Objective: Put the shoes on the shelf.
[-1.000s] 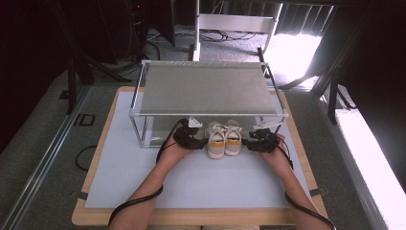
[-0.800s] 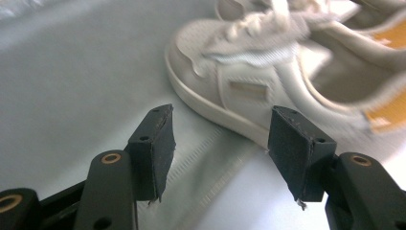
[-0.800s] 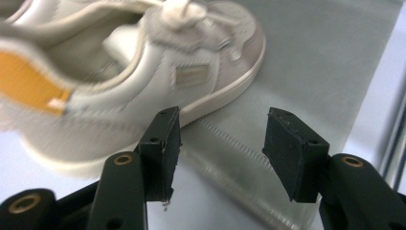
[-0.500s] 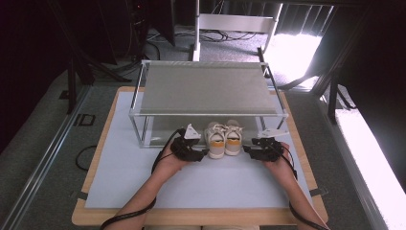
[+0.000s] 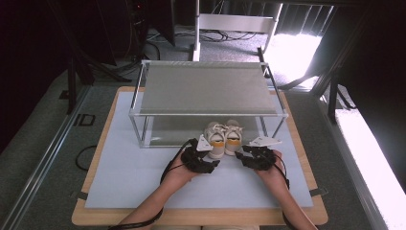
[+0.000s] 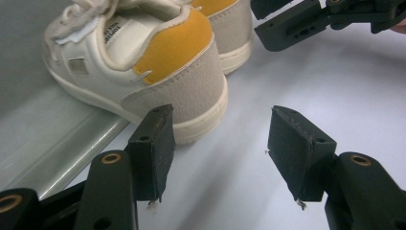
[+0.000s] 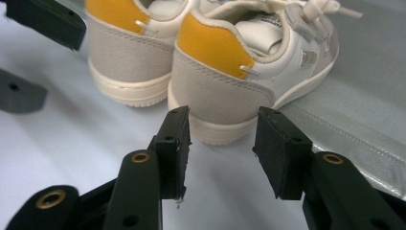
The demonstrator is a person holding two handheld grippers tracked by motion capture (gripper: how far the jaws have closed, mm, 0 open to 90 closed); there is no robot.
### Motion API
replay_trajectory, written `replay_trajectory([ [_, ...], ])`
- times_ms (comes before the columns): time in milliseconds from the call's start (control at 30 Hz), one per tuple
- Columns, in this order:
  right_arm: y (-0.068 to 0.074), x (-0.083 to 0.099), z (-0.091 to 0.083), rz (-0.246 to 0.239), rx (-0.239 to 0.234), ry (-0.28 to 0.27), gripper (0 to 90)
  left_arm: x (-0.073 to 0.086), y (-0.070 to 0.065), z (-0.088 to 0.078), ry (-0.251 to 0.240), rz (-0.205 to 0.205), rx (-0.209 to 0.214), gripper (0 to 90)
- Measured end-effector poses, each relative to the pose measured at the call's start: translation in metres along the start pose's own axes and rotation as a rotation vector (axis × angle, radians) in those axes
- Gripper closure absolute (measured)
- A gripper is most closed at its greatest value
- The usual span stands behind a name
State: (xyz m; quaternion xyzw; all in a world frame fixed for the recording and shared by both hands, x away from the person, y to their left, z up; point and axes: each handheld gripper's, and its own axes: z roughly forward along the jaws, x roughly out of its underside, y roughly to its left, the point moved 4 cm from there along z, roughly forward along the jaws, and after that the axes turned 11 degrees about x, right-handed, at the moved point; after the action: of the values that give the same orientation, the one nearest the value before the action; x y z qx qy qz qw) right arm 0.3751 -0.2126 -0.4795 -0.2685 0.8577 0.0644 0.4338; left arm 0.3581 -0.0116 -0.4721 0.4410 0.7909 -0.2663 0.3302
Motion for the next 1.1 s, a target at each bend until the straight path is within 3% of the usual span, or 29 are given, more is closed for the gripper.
replay_trajectory([
  [200,-0.002,-0.003,0.006,0.003,0.018,0.016,55.5,0.000,0.008,0.002,-0.005,0.009,-0.012,46.0],
  [400,-0.003,-0.007,0.014,0.018,0.039,0.013,55.5,-0.005,0.015,0.008,0.014,0.028,-0.064,45.9],
  [767,-0.012,-0.017,0.032,0.050,0.078,0.026,55.6,-0.016,0.039,0.021,0.020,0.010,-0.097,45.9],
  [1100,-0.025,-0.018,0.043,0.100,0.103,0.051,53.4,-0.025,0.046,0.037,0.024,-0.009,-0.115,45.8],
])
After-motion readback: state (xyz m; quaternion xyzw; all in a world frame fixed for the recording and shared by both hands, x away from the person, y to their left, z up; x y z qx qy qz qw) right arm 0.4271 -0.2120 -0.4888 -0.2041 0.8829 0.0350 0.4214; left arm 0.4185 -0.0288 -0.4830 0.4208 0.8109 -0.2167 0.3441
